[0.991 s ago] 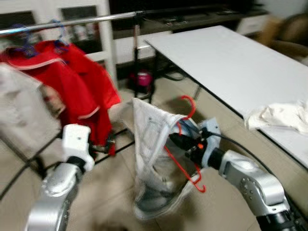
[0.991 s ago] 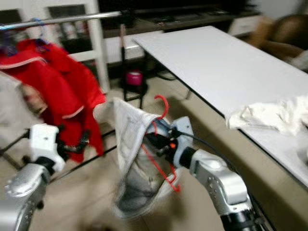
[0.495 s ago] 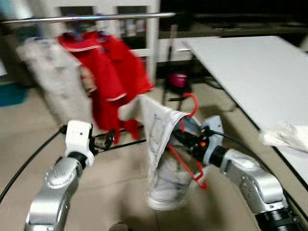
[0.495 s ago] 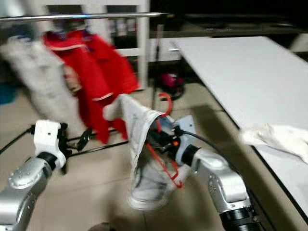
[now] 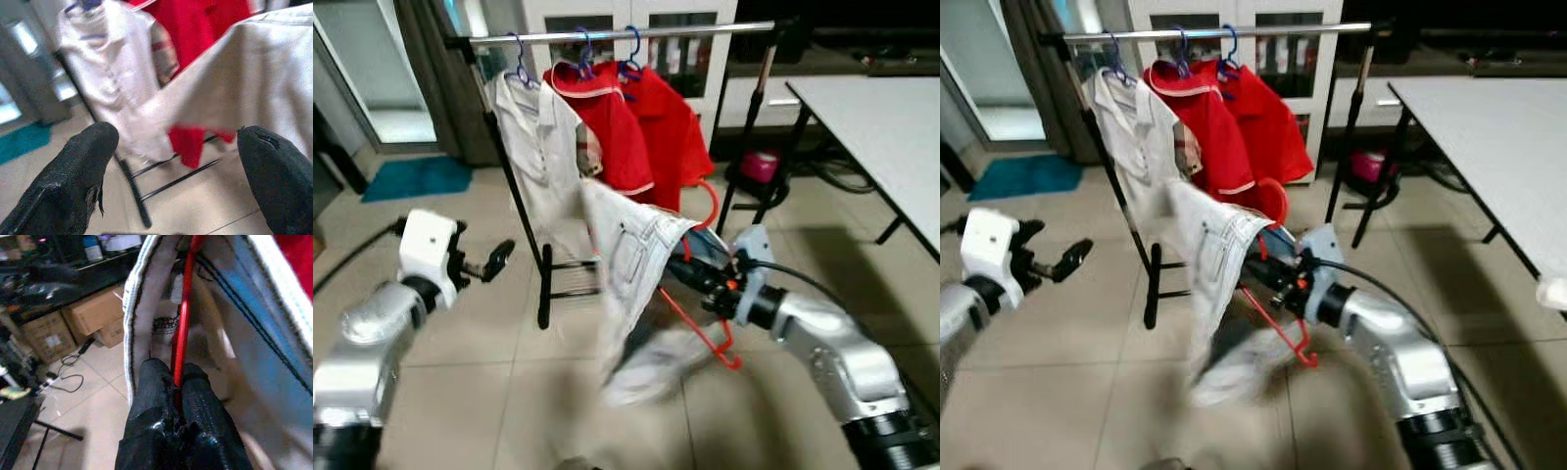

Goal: Hang hanger

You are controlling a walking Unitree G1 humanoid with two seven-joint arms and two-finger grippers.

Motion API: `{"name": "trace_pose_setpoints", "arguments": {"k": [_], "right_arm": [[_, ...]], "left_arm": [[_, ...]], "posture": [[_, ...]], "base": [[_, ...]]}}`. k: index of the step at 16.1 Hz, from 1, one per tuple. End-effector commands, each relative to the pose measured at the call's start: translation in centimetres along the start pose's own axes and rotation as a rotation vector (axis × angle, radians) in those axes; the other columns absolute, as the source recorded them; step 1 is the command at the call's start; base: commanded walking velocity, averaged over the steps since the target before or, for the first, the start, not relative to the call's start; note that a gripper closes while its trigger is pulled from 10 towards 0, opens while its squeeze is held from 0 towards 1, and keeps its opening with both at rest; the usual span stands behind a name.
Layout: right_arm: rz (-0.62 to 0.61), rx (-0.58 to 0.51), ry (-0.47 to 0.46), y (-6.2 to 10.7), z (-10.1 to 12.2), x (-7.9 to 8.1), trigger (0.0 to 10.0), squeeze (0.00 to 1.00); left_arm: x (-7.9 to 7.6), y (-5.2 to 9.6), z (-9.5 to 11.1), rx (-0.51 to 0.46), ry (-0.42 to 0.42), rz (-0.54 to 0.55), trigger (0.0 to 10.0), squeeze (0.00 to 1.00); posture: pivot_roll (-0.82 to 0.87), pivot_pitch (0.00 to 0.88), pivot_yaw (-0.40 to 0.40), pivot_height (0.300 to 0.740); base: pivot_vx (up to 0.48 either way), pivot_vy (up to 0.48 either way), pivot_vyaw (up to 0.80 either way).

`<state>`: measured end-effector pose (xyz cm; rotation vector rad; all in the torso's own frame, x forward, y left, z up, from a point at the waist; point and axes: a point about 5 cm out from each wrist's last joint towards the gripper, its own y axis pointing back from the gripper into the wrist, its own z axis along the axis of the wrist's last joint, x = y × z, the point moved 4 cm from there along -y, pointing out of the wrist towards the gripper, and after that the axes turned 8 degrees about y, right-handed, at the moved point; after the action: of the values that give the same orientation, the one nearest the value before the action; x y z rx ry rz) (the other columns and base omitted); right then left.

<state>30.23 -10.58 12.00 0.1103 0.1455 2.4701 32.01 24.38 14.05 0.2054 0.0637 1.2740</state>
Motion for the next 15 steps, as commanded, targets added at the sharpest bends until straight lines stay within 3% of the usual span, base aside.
{"name": "trace_pose_setpoints", "arguments": {"k": [1,5,6,7,10,12,15], "right_arm": [[0.064,-0.099,0.068,1.1,2.9,-0.3,10.0,0.00],[0.267,-0.124,0.048,2.9,4.4,0.6,10.0,0.00],[0.310,-0.130,0.049,3.4,4.6,0.9,10.0,0.00],[0.337,-0.130,0.047,3.8,4.8,1.1,10.0,0.00],[0.429,-0.160,0.010,5.0,5.5,2.2,10.0,0.00],[0.467,-0.168,-0.007,5.6,5.8,2.5,10.0,0.00],[0.491,-0.174,-0.015,6.1,6.1,2.9,10.0,0.00]], "left_arm": [[0.2,-0.3,0.6,0.010,-0.066,-0.092,10.0,1.00],[0.2,-1.1,0.9,0.069,-0.212,-0.267,10.0,1.00],[0.0,-1.4,0.8,0.082,-0.237,-0.310,10.0,0.22],[-0.4,-1.7,0.7,0.084,-0.241,-0.357,10.0,0.00],[-0.6,-2.4,0.3,0.114,-0.257,-0.434,10.0,0.00],[0.1,-3.0,0.2,0.120,-0.280,-0.413,10.0,0.00],[-0.1,-3.5,0.9,0.107,-0.234,-0.467,10.0,0.00]], "posture": [[-0.03,0.000,0.046,0.740],[-0.04,0.000,0.047,0.740],[-0.05,0.000,0.045,0.740],[-0.05,0.000,0.045,0.740],[-0.06,0.000,0.048,0.740],[-0.07,0.000,0.053,0.740],[-0.07,0.000,0.066,0.740]], "base": [[0.000,0.000,0.00],[0.000,0.000,0.00],[0.000,0.000,0.00],[0.000,0.000,0.00],[0.000,0.000,0.00],[0.000,0.000,0.00],[0.000,0.000,0.00]]}}
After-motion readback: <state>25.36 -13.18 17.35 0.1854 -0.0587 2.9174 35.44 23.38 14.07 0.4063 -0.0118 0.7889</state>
